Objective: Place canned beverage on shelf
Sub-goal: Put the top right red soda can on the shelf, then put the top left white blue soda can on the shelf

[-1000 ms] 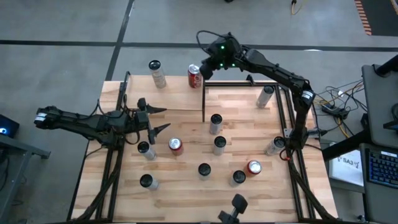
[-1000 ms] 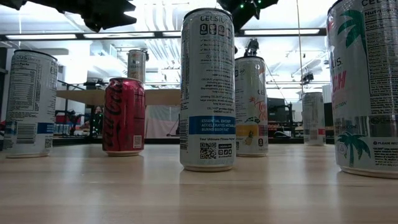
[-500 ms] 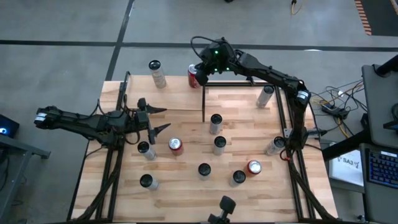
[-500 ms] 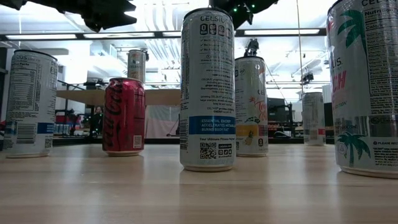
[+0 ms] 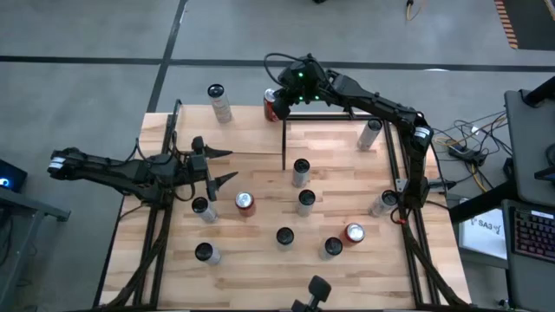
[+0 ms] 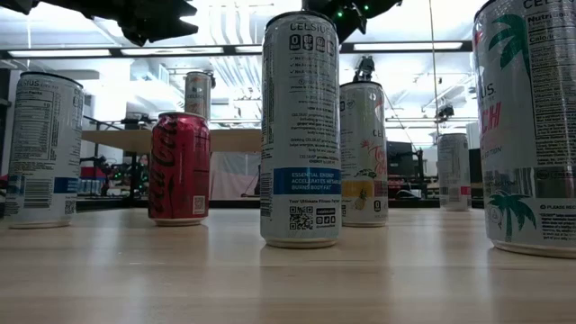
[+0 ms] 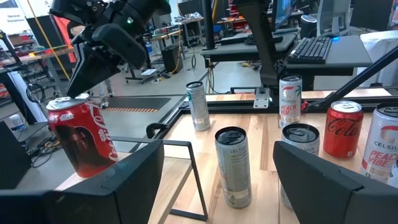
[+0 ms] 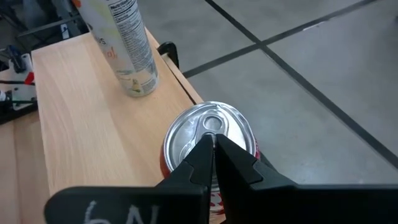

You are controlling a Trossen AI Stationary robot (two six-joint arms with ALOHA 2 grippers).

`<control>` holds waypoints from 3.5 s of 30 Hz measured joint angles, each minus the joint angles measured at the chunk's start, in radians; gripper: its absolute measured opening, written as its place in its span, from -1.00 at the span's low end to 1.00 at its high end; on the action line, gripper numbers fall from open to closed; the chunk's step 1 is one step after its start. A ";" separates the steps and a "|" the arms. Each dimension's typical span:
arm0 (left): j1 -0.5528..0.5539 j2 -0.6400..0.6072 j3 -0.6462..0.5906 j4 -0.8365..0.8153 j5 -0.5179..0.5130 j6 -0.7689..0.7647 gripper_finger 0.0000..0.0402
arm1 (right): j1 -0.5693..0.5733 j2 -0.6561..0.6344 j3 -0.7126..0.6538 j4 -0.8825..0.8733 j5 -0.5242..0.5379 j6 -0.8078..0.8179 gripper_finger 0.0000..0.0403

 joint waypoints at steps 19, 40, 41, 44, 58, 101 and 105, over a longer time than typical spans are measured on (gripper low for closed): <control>0.000 0.033 0.000 0.063 0.000 -0.001 0.42 | 0.040 -0.101 -0.002 -0.063 0.065 0.015 -0.95; -0.067 0.188 0.071 0.061 0.037 -0.117 0.42 | 0.333 -0.381 -0.229 -0.241 0.071 0.116 -0.95; -0.075 0.197 0.088 0.035 0.037 -0.119 0.42 | 0.349 -0.393 -0.251 -0.240 0.072 0.132 -0.95; -0.102 0.219 0.156 -0.106 0.038 -0.146 0.42 | 0.394 -0.431 -0.318 -0.217 0.072 0.170 -0.95; -0.246 0.363 0.610 -1.299 0.207 -0.739 0.42 | 0.519 -0.496 -0.423 -0.181 0.176 0.224 -0.95; -0.296 0.423 0.508 -1.386 0.254 -0.775 0.78 | 0.519 -0.493 -0.423 -0.159 0.176 0.208 -0.95; -0.296 0.431 0.499 -1.362 0.254 -0.775 0.78 | 0.519 -0.493 -0.423 -0.159 0.176 0.208 -0.95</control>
